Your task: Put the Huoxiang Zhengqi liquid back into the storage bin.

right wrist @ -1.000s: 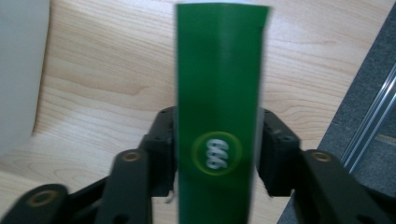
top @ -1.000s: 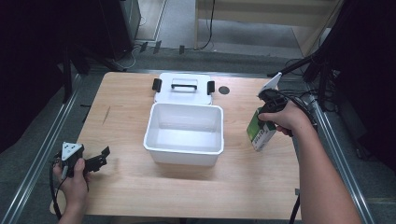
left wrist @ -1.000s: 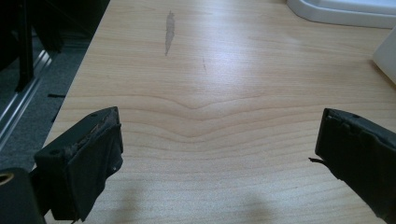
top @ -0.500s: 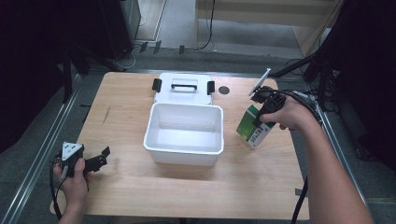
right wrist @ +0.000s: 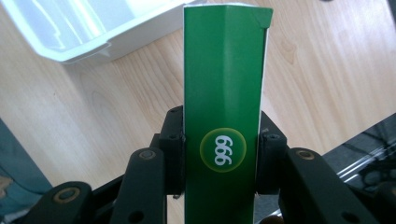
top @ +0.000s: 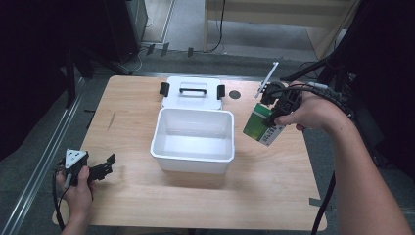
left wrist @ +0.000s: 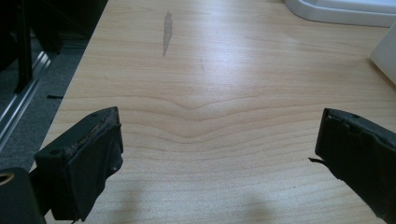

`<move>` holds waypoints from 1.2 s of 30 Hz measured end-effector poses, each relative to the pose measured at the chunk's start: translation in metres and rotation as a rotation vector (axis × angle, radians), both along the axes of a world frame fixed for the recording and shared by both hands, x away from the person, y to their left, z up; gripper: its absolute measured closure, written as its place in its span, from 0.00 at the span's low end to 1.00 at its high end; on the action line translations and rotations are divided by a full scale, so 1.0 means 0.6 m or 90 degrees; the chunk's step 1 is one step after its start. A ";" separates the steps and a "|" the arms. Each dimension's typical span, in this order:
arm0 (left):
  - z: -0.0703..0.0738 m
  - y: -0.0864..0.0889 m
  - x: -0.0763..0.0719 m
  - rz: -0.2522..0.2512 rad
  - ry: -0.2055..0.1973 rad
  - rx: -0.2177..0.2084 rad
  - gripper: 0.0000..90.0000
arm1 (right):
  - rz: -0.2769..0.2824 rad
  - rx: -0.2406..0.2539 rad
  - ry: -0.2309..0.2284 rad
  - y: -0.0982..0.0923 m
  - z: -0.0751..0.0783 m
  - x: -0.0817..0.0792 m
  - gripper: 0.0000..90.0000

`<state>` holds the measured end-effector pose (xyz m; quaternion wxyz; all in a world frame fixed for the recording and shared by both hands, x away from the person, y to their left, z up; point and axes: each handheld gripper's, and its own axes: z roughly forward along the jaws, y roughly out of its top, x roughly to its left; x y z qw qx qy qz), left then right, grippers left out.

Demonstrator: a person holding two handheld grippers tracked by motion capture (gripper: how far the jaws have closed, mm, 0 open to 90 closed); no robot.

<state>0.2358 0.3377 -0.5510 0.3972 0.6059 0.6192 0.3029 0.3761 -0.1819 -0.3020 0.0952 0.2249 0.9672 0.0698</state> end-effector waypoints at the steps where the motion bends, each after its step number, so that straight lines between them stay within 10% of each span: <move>1: 0.000 0.000 0.000 0.000 0.000 0.000 0.02 | 0.008 0.000 -0.001 0.002 0.007 -0.002 0.71; 14: 0.000 -0.001 0.000 -0.002 0.000 0.002 0.02 | 0.096 -0.004 -0.035 0.054 0.085 -0.020 0.71; 36: 0.000 0.001 0.001 -0.005 0.002 -0.003 0.02 | 0.196 0.017 -0.020 0.181 0.067 -0.018 0.71</move>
